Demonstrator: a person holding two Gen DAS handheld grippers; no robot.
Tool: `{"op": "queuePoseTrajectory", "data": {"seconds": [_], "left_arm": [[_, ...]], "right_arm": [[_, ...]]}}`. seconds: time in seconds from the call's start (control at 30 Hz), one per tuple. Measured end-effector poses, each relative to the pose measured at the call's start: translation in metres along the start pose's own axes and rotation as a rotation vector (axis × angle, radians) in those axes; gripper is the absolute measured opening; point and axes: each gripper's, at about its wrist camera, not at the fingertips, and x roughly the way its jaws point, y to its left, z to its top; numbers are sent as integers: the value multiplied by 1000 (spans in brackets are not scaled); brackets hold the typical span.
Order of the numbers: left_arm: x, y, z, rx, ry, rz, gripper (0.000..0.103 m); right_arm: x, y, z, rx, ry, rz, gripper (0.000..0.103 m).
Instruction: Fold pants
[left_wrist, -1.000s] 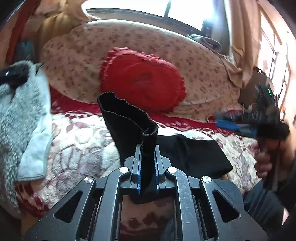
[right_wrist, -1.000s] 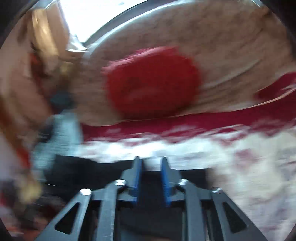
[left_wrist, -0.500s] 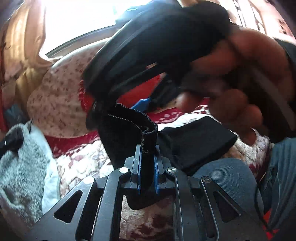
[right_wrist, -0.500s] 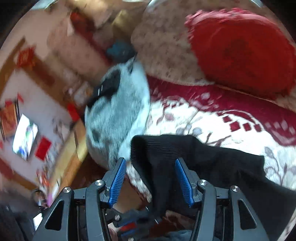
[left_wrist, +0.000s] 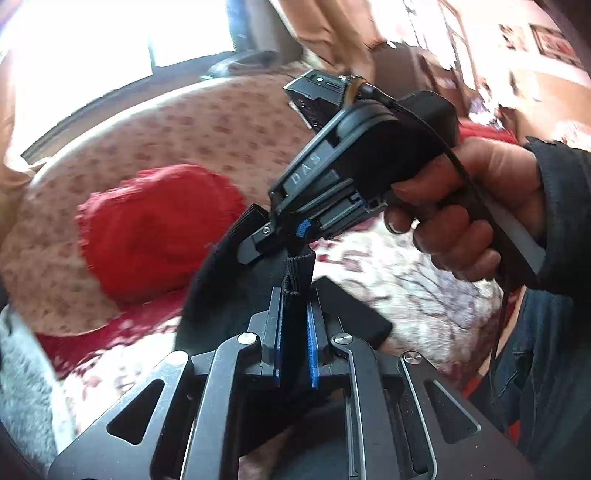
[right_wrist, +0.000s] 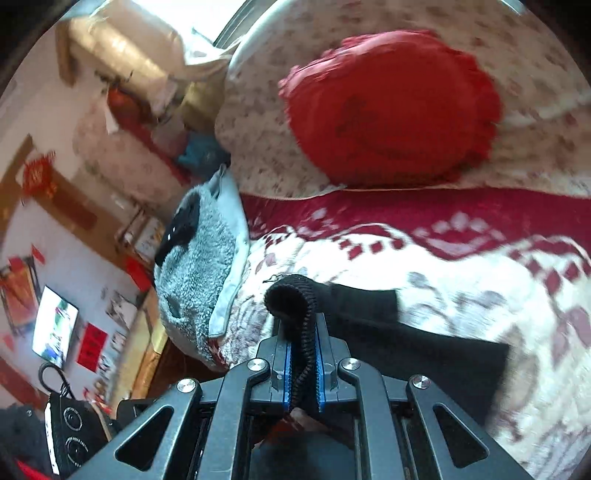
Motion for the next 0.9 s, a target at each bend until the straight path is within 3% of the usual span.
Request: {"op": "queuePoseTrajectory", "data": {"seconds": [0.13,0.27,0.57,0.7,0.8,0.9], "left_arm": [[38,-38,10,123,110,-8,9],[75,-62,7,231,260,-12,9],[100,-68,0,257,377,-80,14],[81,-69,4,255,312,-164,18],[47,-48,8,114,225,-283,18],[14,-10,4,-41,149,-262,18]], "right_arm": [[-10,-52,-11,63,7,36,9],[2,-82,-16,103,57,8,9],[16,-103,-21,131,85,0,10],[14,-107,-23,148,66,2,12],[2,-104,-25,151,10,-47,14],[-28,-107,-30,187,-113,-127,17]]}}
